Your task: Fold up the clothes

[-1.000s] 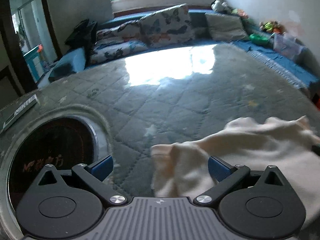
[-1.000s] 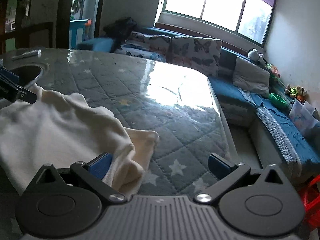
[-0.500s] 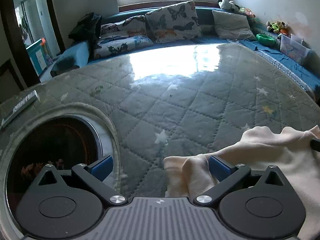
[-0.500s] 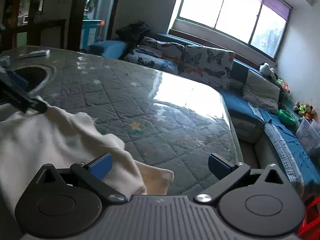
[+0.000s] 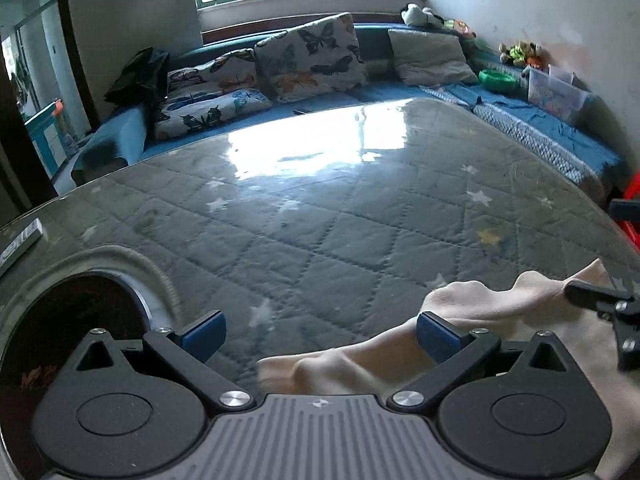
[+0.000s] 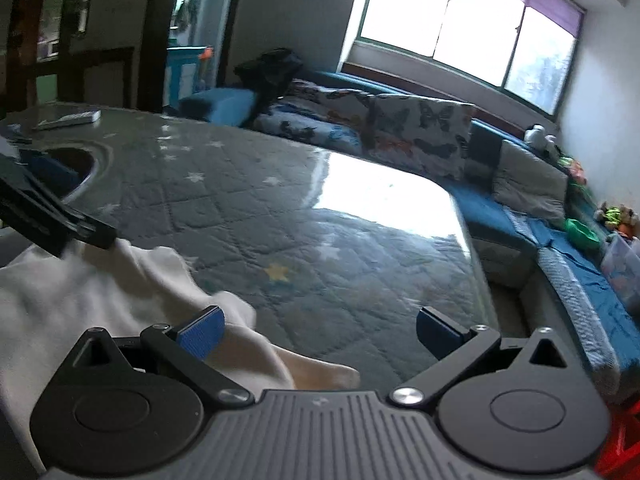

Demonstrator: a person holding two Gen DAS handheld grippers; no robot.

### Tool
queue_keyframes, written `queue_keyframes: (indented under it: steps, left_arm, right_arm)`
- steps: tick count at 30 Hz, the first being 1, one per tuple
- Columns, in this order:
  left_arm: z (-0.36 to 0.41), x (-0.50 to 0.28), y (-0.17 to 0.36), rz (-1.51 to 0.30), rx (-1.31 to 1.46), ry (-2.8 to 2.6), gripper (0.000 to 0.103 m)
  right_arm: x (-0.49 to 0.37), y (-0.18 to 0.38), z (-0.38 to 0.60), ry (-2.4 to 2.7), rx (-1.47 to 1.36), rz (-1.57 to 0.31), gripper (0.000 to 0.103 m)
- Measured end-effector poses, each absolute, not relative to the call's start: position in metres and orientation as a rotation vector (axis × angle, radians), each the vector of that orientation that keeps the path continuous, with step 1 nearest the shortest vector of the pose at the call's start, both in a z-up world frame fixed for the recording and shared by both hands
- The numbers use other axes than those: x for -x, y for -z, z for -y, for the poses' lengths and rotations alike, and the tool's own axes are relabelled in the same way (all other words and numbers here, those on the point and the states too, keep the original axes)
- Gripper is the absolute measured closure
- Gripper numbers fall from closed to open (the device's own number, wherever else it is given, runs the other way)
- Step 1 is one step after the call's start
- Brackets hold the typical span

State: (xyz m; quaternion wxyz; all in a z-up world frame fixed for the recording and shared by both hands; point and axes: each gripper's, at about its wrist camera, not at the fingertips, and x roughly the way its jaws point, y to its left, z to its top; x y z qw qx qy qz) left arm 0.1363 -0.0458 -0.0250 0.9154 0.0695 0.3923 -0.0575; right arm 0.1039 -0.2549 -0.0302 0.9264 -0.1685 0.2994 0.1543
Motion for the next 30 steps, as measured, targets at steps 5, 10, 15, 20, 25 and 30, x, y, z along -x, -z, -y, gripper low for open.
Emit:
queue_keyframes:
  steps: [5, 10, 15, 20, 25, 30]
  left_arm:
    - [0.05, -0.144, 0.033, -0.82, -0.151, 0.11, 0.0]
    - [0.047, -0.141, 0.025, -0.812, -0.121, 0.114, 0.0]
    - [0.061, -0.135, 0.021, -0.791, -0.136, 0.157, 0.0]
    - [0.07, -0.142, 0.034, -0.82, -0.144, 0.148, 0.0]
    - [0.06, -0.129, 0.021, -0.796, -0.124, 0.152, 0.0]
    - [0.044, -0.097, 0.012, -0.786, -0.132, 0.143, 0.0]
  right_arm:
    - [-0.113, 0.039, 0.246, -0.321, 0.359, -0.637, 0.0]
    - [-0.112, 0.033, 0.247, -0.326, 0.337, -0.624, 0.0]
    - [-0.109, 0.033, 0.236, -0.353, 0.348, -0.614, 0.0]
    - [-0.112, 0.039, 0.23, -0.354, 0.357, -0.629, 0.0]
    - [-0.094, 0.02, 0.244, -0.34, 0.368, -0.596, 0.0]
    - [-0.058, 0.015, 0.262, -0.312, 0.397, -0.586, 0.0]
